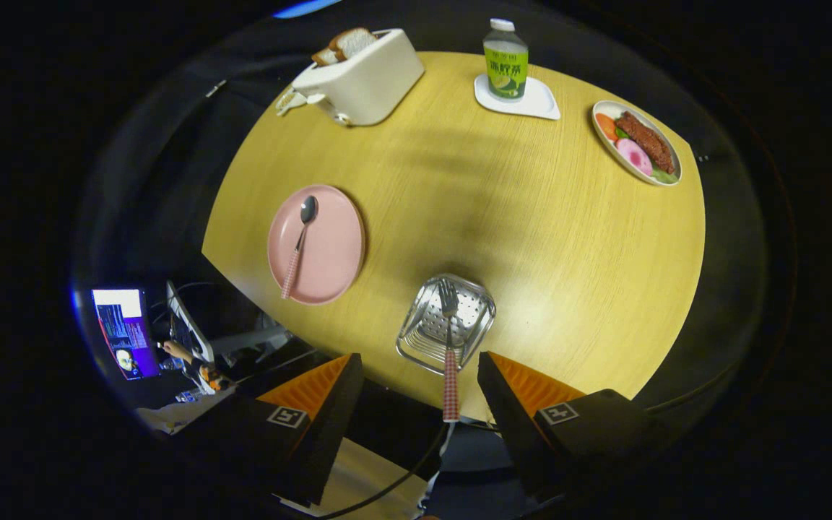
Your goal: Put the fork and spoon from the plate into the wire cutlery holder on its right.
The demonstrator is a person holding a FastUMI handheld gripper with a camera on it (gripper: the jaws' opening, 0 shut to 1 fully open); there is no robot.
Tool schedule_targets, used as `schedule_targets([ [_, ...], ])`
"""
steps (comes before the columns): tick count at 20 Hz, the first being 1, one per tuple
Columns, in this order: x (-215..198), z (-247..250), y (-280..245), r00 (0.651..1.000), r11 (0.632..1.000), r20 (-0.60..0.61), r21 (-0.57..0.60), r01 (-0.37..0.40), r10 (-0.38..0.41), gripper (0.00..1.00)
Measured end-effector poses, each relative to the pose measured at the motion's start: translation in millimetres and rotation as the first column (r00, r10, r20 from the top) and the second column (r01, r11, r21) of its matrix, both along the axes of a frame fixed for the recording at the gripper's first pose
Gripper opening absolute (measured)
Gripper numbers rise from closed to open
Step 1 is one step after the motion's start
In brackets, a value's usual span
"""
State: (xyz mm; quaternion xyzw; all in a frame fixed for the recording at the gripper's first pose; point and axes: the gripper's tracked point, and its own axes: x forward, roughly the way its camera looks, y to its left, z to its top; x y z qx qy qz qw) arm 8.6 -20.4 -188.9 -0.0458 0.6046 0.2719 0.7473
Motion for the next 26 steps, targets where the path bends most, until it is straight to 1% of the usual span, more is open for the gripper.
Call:
schedule_targets([
  [2, 2, 17, 14, 0.994, 0.997, 0.094, 0.059, 0.044, -0.049, 1.00],
  [5, 2, 34, 40, 0.971, 0.985, 0.200, 0.137, 0.102, -0.128, 1.00],
  [7, 4, 40, 57, 0.952, 0.979, 0.263, 0.169, 0.113, -0.155, 1.00],
  [10, -1, 36, 97, 0.936, 0.977, 0.314, 0.188, 0.102, -0.158, 0.99],
  [12, -6, 25, 133, 0.938, 0.974, 0.311, 0.205, 0.092, -0.154, 0.99],
  [14, -16, 9, 169, 0.952, 0.973, 0.274, 0.216, 0.077, -0.136, 1.00],
  [18, -25, -34, 218, 0.969, 0.985, 0.231, 0.169, 0.044, -0.083, 1.00],
  [22, -27, -88, 245, 0.981, 0.995, 0.187, 0.090, 0.032, -0.049, 1.00],
  [26, -29, -127, 253, 0.990, 0.999, 0.139, 0.001, 0.036, -0.036, 1.00],
])
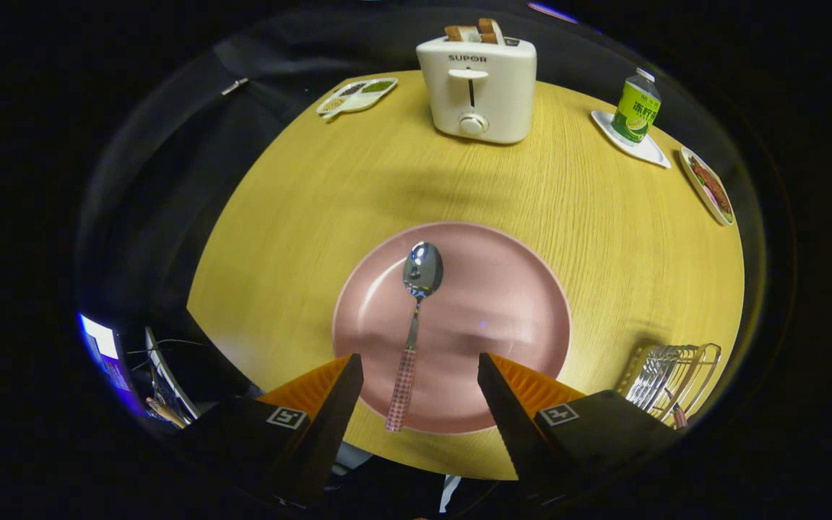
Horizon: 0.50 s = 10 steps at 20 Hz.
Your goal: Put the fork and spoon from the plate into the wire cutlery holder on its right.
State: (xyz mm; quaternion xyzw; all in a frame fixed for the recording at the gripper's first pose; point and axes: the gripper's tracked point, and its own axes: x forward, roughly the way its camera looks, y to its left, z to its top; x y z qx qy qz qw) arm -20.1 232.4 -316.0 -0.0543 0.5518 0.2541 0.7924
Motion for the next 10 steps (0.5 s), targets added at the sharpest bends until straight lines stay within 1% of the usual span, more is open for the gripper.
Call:
schedule_targets([
  [2, -7, -11, 2, 1.000, 1.000, -0.030, -0.012, 0.000, -0.001, 0.98],
  [4, -9, -18, 7, 0.999, 1.000, -0.050, -0.021, 0.002, -0.003, 0.92],
  [5, -10, -21, 9, 0.999, 1.000, -0.052, -0.026, -0.001, 0.000, 0.85],
  [7, -13, -26, 14, 0.998, 0.999, -0.067, -0.033, -0.017, 0.015, 0.76],
  [10, -13, -33, 13, 0.997, 0.998, -0.075, -0.066, -0.022, 0.017, 0.55],
])
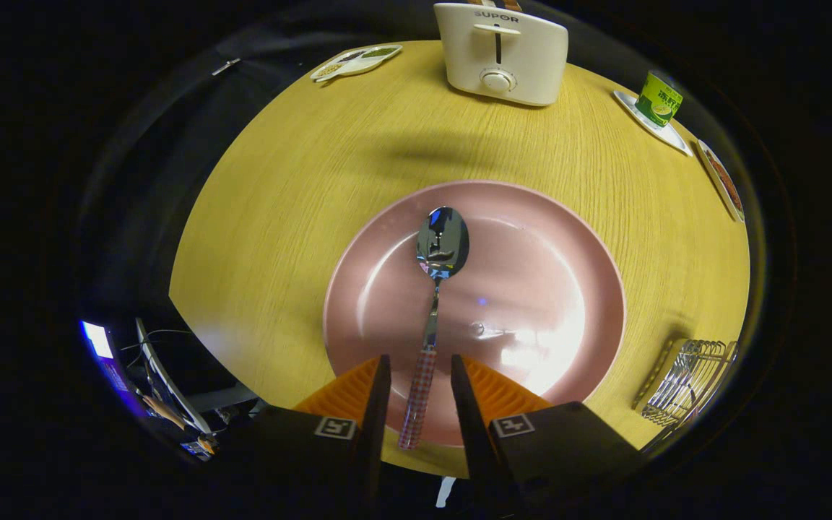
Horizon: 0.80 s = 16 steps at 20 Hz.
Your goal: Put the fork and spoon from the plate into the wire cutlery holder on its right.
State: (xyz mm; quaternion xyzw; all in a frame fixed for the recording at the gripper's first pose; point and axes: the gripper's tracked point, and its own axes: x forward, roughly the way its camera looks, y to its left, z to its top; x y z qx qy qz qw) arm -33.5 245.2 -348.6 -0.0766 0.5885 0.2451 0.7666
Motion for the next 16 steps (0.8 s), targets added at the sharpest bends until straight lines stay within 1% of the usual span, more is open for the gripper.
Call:
schedule_targets([
  [2, -4, -8, -1, 1.000, 1.000, -0.031, -0.012, -0.008, 0.007, 0.40],
  [3, -7, -10, 0, 0.999, 1.000, -0.045, -0.005, -0.008, 0.007, 0.30],
  [4, -11, -9, 1, 0.999, 1.000, -0.052, 0.004, -0.011, 0.011, 0.25],
  [5, -10, -7, 0, 0.998, 1.000, -0.054, 0.010, -0.016, 0.017, 0.24],
  [6, -7, -16, 0, 0.998, 1.000, -0.062, 0.012, -0.005, 0.006, 0.24],
  [7, -6, -10, -3, 0.998, 1.000, -0.071, 0.024, 0.004, -0.002, 0.17],
  [10, -5, -3, -13, 0.997, 0.999, -0.069, 0.046, -0.014, 0.018, 0.12],
  [13, -4, 16, -30, 0.997, 0.996, -0.068, 0.086, -0.013, 0.019, 0.12],
  [16, -4, 50, -58, 0.997, 0.992, -0.069, 0.126, -0.006, 0.015, 0.12],
])
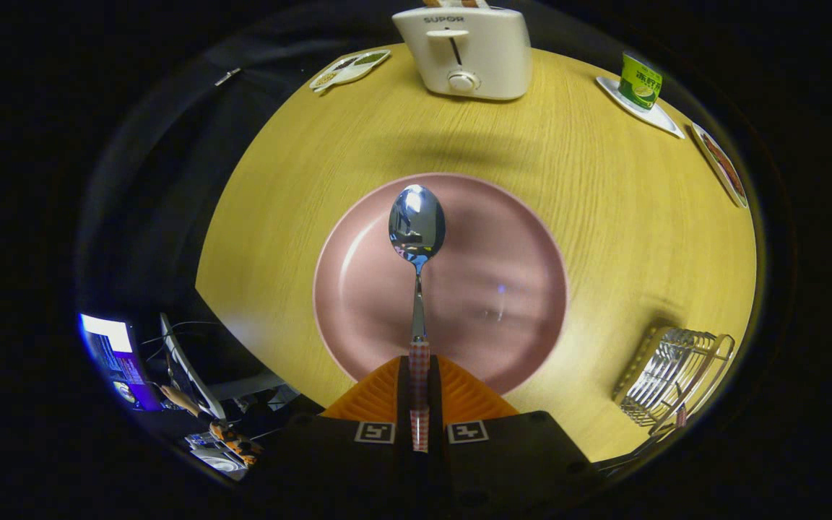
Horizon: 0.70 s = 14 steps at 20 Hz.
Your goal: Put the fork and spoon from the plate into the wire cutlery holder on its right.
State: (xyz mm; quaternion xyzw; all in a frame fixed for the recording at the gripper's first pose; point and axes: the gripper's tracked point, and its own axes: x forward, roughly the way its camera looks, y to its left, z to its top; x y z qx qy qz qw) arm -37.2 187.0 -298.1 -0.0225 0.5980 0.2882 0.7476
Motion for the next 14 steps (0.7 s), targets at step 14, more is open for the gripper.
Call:
schedule_targets([
  [14, -15, 88, -239, 0.972, 0.967, -0.223, -0.225, -0.121, 0.069, 0.11],
])
